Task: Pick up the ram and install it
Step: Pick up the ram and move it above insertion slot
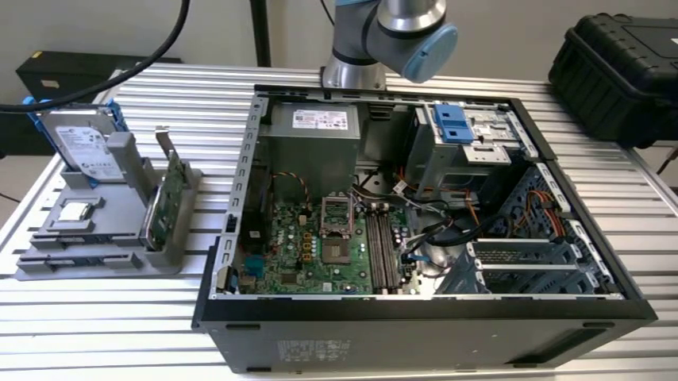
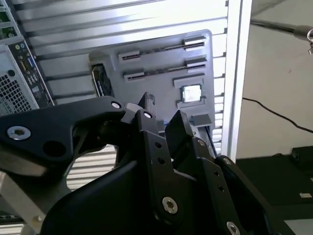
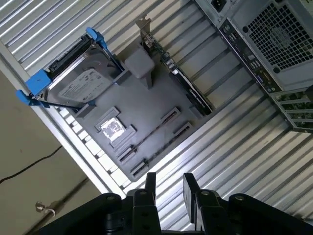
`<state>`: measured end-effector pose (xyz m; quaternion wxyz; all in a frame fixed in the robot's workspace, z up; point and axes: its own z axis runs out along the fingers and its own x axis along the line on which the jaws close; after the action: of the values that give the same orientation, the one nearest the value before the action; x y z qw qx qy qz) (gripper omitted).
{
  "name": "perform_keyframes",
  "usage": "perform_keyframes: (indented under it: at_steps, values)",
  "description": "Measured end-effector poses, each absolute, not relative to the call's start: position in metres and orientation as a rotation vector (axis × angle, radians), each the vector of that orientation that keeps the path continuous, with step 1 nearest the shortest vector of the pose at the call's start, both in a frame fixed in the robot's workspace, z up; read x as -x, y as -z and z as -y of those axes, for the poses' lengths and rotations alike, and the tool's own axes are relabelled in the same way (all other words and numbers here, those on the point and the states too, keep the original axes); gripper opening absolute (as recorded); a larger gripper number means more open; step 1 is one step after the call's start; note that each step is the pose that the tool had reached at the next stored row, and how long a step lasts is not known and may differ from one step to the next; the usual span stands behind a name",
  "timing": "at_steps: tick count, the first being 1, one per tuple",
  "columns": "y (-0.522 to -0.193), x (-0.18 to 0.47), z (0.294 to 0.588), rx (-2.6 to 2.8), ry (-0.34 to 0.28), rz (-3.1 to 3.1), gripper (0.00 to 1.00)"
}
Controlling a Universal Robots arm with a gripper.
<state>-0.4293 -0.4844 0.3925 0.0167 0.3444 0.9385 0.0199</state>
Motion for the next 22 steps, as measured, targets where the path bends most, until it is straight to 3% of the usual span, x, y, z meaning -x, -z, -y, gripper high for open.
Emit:
perform_keyframes:
  at_steps: [22]
  values:
    - [-0.3923,0.4293,0.4844,-1.38,-0.056,-2.78,1.0]
